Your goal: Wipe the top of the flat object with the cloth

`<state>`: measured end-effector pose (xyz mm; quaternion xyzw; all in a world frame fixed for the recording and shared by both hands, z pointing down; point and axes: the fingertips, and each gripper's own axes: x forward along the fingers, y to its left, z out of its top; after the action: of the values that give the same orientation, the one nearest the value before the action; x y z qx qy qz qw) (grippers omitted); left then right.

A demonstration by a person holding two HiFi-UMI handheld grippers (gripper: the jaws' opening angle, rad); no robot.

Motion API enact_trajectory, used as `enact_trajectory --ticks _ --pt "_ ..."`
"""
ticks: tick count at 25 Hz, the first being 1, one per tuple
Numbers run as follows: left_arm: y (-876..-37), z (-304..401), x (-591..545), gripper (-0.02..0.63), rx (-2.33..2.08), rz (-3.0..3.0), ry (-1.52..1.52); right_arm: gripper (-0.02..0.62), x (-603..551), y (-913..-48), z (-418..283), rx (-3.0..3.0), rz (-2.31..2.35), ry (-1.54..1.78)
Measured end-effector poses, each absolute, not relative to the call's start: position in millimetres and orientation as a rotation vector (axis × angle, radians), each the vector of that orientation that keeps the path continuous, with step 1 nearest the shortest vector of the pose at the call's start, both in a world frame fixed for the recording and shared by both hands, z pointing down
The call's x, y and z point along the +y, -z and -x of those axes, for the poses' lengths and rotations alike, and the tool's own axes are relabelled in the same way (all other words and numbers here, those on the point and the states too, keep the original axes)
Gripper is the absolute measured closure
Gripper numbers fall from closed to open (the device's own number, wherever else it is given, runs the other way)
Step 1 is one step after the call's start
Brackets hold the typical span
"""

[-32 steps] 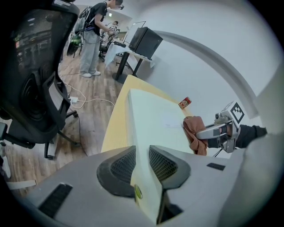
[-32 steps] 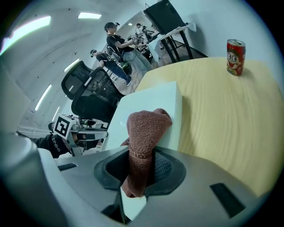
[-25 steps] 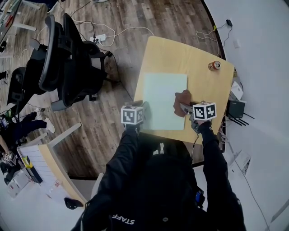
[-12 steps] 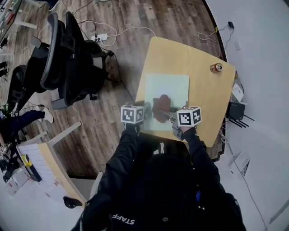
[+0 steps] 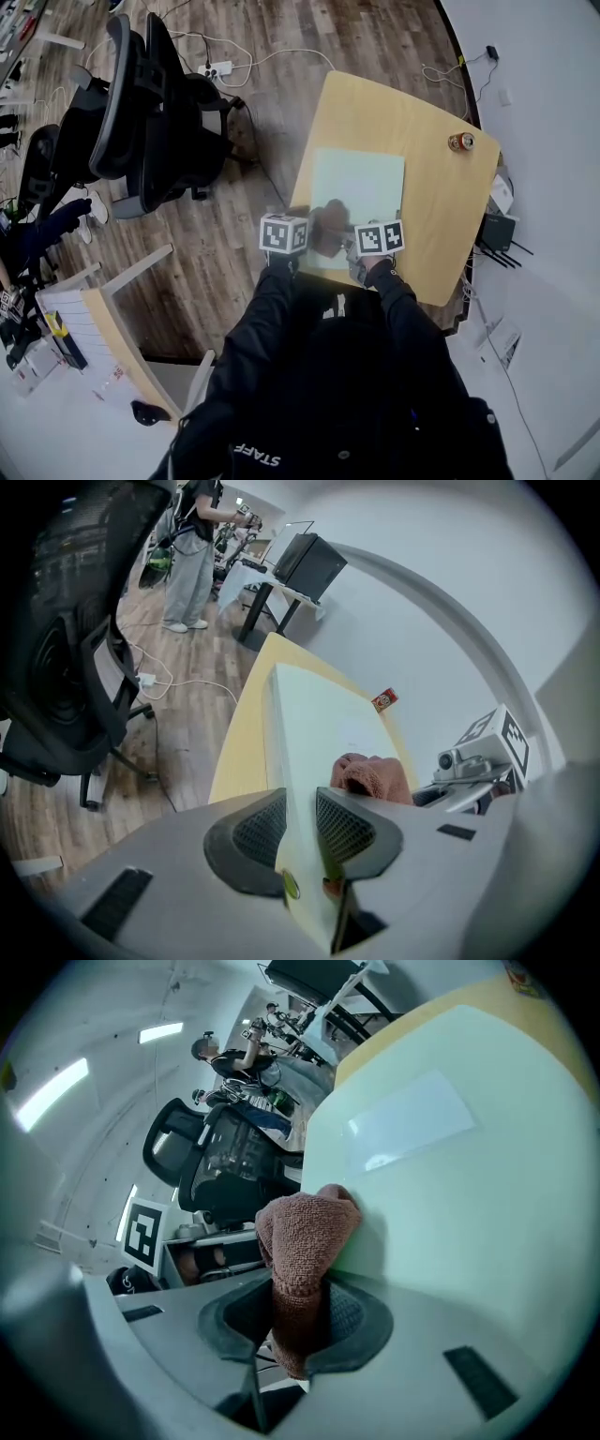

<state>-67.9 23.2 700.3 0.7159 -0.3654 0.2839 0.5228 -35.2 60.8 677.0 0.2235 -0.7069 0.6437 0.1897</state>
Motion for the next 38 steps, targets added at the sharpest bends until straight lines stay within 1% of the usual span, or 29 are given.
enact_trajectory --ticks 9,34,38 --pt "-700.5 69.8 22.6 0.494 -0.872 -1.721 -0.694 0.49 63.0 -679.0 6.4 -1.98 -0.645 -1.707" --pt "-703.2 64.9 25.4 0.491 -0.882 -1.724 -0.706 0.489 72.9 -679.5 -144.6 -1.88 -0.838 -1.682" --pt "-704.3 67.0 25.6 0.491 -0.881 -1.729 -0.703 0.491 72.0 -660.7 -147.3 -1.919 -0.846 -1.648"
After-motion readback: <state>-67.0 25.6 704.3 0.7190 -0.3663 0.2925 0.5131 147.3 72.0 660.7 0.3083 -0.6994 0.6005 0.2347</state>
